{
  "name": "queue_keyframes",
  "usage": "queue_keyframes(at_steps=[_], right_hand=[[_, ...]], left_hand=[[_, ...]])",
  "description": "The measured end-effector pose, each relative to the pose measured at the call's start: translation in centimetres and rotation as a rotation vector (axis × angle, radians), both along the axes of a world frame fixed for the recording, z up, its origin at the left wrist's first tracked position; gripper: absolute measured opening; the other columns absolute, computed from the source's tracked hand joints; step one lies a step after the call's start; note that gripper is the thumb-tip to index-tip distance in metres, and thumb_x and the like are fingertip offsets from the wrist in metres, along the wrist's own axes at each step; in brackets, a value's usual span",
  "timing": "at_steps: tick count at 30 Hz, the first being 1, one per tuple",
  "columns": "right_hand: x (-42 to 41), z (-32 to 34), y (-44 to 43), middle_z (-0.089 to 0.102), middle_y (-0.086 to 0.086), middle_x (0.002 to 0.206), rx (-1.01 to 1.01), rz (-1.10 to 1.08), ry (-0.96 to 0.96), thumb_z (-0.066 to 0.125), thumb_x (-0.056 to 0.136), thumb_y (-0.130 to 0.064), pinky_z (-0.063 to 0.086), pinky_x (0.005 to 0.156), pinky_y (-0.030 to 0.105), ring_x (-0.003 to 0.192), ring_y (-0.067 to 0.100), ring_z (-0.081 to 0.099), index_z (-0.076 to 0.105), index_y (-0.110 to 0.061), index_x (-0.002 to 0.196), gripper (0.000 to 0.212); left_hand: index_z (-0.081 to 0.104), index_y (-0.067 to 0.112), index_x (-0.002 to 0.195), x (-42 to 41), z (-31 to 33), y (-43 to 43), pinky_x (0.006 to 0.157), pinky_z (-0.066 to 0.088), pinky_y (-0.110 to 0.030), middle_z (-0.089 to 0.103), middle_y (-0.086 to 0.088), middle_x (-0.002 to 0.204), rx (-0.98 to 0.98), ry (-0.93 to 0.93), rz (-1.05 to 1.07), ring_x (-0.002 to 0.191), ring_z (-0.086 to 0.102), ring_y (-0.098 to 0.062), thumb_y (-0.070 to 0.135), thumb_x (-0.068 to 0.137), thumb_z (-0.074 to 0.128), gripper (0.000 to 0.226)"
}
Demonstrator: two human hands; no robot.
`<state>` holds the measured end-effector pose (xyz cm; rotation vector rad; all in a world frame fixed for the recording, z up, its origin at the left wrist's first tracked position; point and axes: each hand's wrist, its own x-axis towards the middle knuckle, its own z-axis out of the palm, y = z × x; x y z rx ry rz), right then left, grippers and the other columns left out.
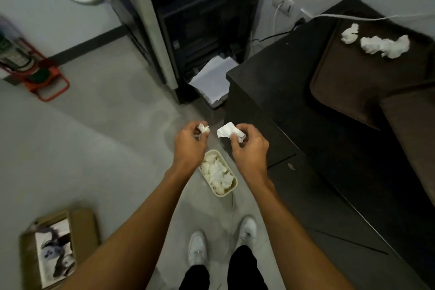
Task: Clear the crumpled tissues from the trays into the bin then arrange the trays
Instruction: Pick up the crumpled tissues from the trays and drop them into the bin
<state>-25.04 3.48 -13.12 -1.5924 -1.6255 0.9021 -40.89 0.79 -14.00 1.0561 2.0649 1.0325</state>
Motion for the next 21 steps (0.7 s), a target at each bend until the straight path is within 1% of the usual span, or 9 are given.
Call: queue_keyframes(at_steps=[2, 5, 6, 8, 10, 12, 18, 20, 21], right_hand=[[-0.3, -2.7, 0.0, 0.067, -0.004, 0.102, -0.070, 0.019, -0.016, 0.071, 0.092, -0.012, 0.052, 0.071, 0.009, 0.088, 0.004, 0.065, 0.070, -0.015, 0.109, 0.017], [-0.3, -7.3, 0.5, 0.067, -0.002, 0.103, -0.130, 0.061, -0.090, 0.071, 0.092, -0.015, 0.053, 0.073, 0.016, 0.093, 0.011, 0.066, 0.070, -0.017, 0.107, 0.015], [-0.4, -8.8, 0.7, 0.067, -0.001, 0.105, -0.169, 0.065, -0.105, 0.070, 0.093, -0.017, 0.050, 0.072, 0.012, 0.095, 0.013, 0.065, 0.070, -0.017, 0.108, 0.015], [-0.4, -11.8, 1.2, 0.067, 0.001, 0.109, -0.225, 0.089, -0.154, 0.069, 0.095, -0.018, 0.042, 0.064, 0.001, 0.095, 0.011, 0.063, 0.071, -0.015, 0.111, 0.016], [-0.4, -14.7, 1.8, 0.067, 0.005, 0.110, -0.235, 0.118, -0.184, 0.068, 0.095, -0.015, 0.037, 0.063, -0.006, 0.091, 0.010, 0.059, 0.072, -0.010, 0.112, 0.018], [-0.7, -17.9, 2.2, 0.067, 0.009, 0.110, -0.251, 0.130, -0.204, 0.068, 0.095, -0.012, 0.034, 0.063, -0.009, 0.089, 0.011, 0.058, 0.073, -0.007, 0.111, 0.017], [-2.7, -26.8, 3.7, 0.069, 0.011, 0.104, -0.304, 0.126, -0.241, 0.070, 0.091, -0.004, 0.035, 0.060, -0.006, 0.084, 0.014, 0.060, 0.074, -0.004, 0.106, 0.015], [-3.9, -29.9, 4.0, 0.069, 0.008, 0.108, -0.339, 0.133, -0.250, 0.069, 0.094, -0.009, 0.040, 0.060, -0.003, 0.091, 0.015, 0.064, 0.073, -0.006, 0.111, 0.018], [-4.5, -31.6, 4.2, 0.070, 0.007, 0.113, -0.370, 0.165, -0.263, 0.068, 0.096, -0.013, 0.043, 0.068, 0.000, 0.098, 0.016, 0.066, 0.071, -0.009, 0.117, 0.022]], left_hand=[[0.072, 0.015, 0.111, -0.5, -2.6, -0.7, 0.083, 0.057, -0.028, 0.072, 0.003, 0.101, -0.040, -0.008, 0.031, 0.089, 0.067, -0.009, 0.021, 0.096, 0.069, 0.017], [0.072, 0.019, 0.103, -0.8, -6.7, -1.5, 0.082, 0.061, -0.033, 0.073, 0.005, 0.101, -0.070, -0.043, 0.075, 0.088, 0.068, -0.010, 0.020, 0.095, 0.070, 0.009], [0.071, 0.022, 0.098, -0.8, -8.1, -1.6, 0.081, 0.062, -0.035, 0.073, 0.006, 0.101, -0.080, -0.060, 0.089, 0.087, 0.069, -0.011, 0.020, 0.095, 0.070, 0.004], [0.065, 0.028, 0.088, -0.9, -10.9, -1.6, 0.079, 0.063, -0.039, 0.072, 0.008, 0.101, -0.107, -0.099, 0.117, 0.087, 0.070, -0.012, 0.018, 0.095, 0.070, 0.013], [0.064, 0.027, 0.086, -1.0, -13.8, -1.5, 0.080, 0.063, -0.039, 0.072, 0.011, 0.099, -0.134, -0.123, 0.137, 0.087, 0.070, -0.011, 0.017, 0.095, 0.070, 0.015], [0.065, 0.023, 0.086, -1.2, -16.9, -1.4, 0.081, 0.062, -0.036, 0.072, 0.014, 0.098, -0.148, -0.124, 0.151, 0.085, 0.070, -0.008, 0.016, 0.094, 0.071, 0.012], [0.063, 0.030, 0.084, -2.3, -24.2, -0.8, 0.081, 0.062, -0.034, 0.072, 0.010, 0.100, -0.128, -0.115, 0.172, 0.087, 0.070, -0.009, 0.017, 0.093, 0.071, 0.018], [0.064, 0.030, 0.085, -2.8, -26.5, -0.9, 0.080, 0.061, -0.032, 0.072, 0.009, 0.099, -0.126, -0.114, 0.171, 0.087, 0.070, -0.010, 0.018, 0.094, 0.071, 0.016], [0.064, 0.030, 0.085, -3.0, -27.6, -0.9, 0.079, 0.061, -0.031, 0.072, 0.010, 0.099, -0.124, -0.115, 0.174, 0.086, 0.070, -0.009, 0.018, 0.094, 0.071, 0.016]])
